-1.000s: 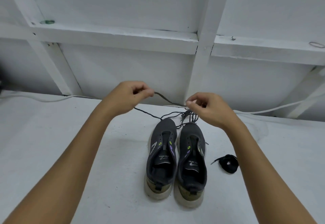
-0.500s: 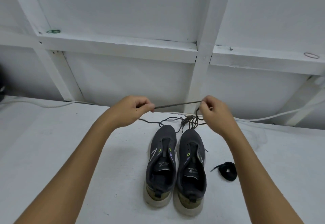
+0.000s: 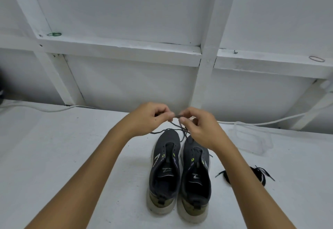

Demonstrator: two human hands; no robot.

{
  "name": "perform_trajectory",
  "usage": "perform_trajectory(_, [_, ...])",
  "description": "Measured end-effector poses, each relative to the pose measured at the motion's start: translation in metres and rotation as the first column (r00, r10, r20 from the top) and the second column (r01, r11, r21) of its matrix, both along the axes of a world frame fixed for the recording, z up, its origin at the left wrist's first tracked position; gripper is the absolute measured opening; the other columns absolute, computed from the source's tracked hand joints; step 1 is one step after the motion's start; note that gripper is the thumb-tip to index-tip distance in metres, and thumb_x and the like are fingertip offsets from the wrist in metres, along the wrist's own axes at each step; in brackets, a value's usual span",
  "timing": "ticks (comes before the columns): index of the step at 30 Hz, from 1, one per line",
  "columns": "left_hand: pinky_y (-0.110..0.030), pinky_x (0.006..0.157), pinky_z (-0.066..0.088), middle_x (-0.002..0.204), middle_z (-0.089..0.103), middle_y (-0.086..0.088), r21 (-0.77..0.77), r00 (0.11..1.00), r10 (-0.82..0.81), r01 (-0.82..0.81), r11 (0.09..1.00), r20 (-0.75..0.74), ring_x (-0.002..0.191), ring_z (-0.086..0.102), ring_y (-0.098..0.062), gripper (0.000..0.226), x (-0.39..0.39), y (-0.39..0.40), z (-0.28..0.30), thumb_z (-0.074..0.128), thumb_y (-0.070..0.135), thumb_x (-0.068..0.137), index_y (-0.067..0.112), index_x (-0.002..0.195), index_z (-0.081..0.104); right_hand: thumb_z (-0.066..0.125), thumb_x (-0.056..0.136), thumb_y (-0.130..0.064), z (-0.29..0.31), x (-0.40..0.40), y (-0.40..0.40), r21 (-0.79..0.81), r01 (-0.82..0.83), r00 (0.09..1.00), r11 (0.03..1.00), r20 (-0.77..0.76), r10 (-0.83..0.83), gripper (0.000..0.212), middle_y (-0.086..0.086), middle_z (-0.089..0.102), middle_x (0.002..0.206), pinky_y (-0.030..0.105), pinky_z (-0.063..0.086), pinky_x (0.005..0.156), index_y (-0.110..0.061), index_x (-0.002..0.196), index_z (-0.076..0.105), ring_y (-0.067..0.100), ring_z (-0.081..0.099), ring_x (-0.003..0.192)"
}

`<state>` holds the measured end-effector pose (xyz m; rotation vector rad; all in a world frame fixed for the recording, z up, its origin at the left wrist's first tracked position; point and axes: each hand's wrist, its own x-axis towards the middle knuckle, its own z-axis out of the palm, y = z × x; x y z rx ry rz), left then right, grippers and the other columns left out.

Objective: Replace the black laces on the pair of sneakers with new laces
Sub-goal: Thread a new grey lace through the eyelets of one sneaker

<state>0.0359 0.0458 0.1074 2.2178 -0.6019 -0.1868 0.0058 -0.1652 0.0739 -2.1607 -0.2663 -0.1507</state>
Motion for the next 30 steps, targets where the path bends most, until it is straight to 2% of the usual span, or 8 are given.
perform_trajectory(3, [-0.021, 0.050, 0.029, 0.056, 0.037, 0.011, -0.005, 1.000, -0.009, 0.009, 1.000, -0.026, 0.052, 0.033, -0.009, 0.025, -0.002, 0.003, -0.005, 0.057, 0.044, 0.097, 0.028, 0.082, 0.070, 0.060, 0.100, -0.023, -0.004, -0.004, 0.000, -0.097, 0.003, 1.000, 0.995, 0.015, -0.001, 0.020, -0.025, 0.059, 0.073, 0.015, 0.033, 0.058, -0.033, 0.082, 0.059, 0.005, 0.046, 0.055])
perform_trajectory(8, [-0.031, 0.058, 0.035, 0.060, 0.038, 0.001, 0.049, 0.995, 0.087, -0.084, 0.995, -0.054, 0.056, 0.037, -0.016, 0.029, 0.000, 0.036, -0.011, 0.053, 0.049, 0.097, 0.031, 0.084, 0.071, 0.056, 0.099, -0.022, -0.006, 0.004, -0.044, -0.070, 0.397, 0.918, 0.915, 0.014, -0.397, 0.016, -0.011, 0.065, 0.079, 0.027, 0.039, 0.062, -0.022, 0.086, 0.064, 0.001, 0.056, 0.059])
perform_trajectory(11, [-0.049, 0.075, 0.048, 0.083, 0.055, -0.021, 0.043, 0.994, 0.091, -0.089, 0.995, -0.057, 0.078, 0.054, -0.037, 0.030, 0.001, 0.043, -0.013, 0.051, 0.056, 0.096, 0.035, 0.089, 0.071, 0.066, 0.094, -0.032, -0.005, -0.005, -0.051, -0.157, 0.257, 0.963, 0.954, -0.040, -0.266, 0.008, -0.013, 0.070, 0.088, 0.025, 0.041, 0.065, -0.034, 0.101, 0.068, -0.004, 0.057, 0.053])
perform_trajectory(13, [-0.040, 0.066, 0.043, 0.079, 0.055, -0.019, 0.035, 0.999, 0.024, -0.023, 0.999, -0.039, 0.070, 0.048, -0.035, 0.032, -0.003, 0.028, -0.009, 0.050, 0.058, 0.094, 0.036, 0.086, 0.071, 0.067, 0.093, -0.039, -0.004, -0.010, -0.032, -0.148, 0.096, 0.990, 0.984, -0.089, -0.110, 0.029, -0.013, 0.067, 0.084, 0.025, 0.044, 0.065, -0.045, 0.121, 0.063, -0.002, 0.057, 0.061])
perform_trajectory(15, [-0.030, 0.058, 0.033, 0.064, 0.041, -0.007, 0.044, 0.999, -0.023, 0.025, 0.999, -0.039, 0.056, 0.036, -0.018, 0.029, -0.008, 0.010, -0.004, 0.051, 0.052, 0.097, 0.035, 0.083, 0.071, 0.062, 0.097, -0.037, -0.004, -0.009, -0.013, -0.226, 0.008, 0.997, 0.974, -0.075, -0.026, 0.013, -0.015, 0.062, 0.069, 0.026, 0.042, 0.064, -0.042, 0.107, 0.068, 0.002, 0.054, 0.062])
perform_trajectory(18, [-0.027, 0.055, 0.030, 0.058, 0.036, 0.005, 0.101, 0.997, -0.022, 0.029, 0.994, -0.071, 0.054, 0.033, -0.012, 0.026, -0.006, 0.010, -0.006, 0.051, 0.049, 0.098, 0.037, 0.088, 0.071, 0.054, 0.102, -0.024, -0.010, -0.003, -0.012, -0.253, 0.116, 0.992, 0.960, -0.020, -0.125, 0.026, -0.023, 0.056, 0.055, 0.020, 0.032, 0.054, -0.031, 0.081, 0.067, 0.002, 0.051, 0.055])
perform_trajectory(25, [-0.025, 0.066, 0.041, 0.067, 0.051, 0.012, 0.140, 0.946, 0.169, -0.134, 0.981, -0.276, 0.065, 0.050, -0.004, 0.030, -0.007, 0.071, -0.057, 0.049, 0.042, 0.101, 0.034, 0.086, 0.073, 0.051, 0.103, -0.024, -0.036, 0.007, -0.071, -0.348, 0.487, 0.864, 0.801, 0.054, -0.501, 0.024, -0.004, 0.058, 0.065, 0.035, 0.040, 0.062, -0.017, 0.089, 0.069, 0.033, 0.060, 0.078])
perform_trajectory(30, [-0.028, 0.076, 0.044, 0.085, 0.063, 0.000, 0.102, 0.941, 0.191, -0.169, 0.980, -0.278, 0.088, 0.061, -0.012, 0.031, -0.014, 0.057, -0.068, 0.049, 0.044, 0.101, 0.030, 0.087, 0.073, 0.064, 0.094, -0.042, -0.039, -0.005, -0.042, -0.349, 0.274, 0.951, 0.896, -0.042, -0.308, 0.024, -0.011, 0.060, 0.067, 0.030, 0.042, 0.067, -0.040, 0.117, 0.066, 0.016, 0.059, 0.077])
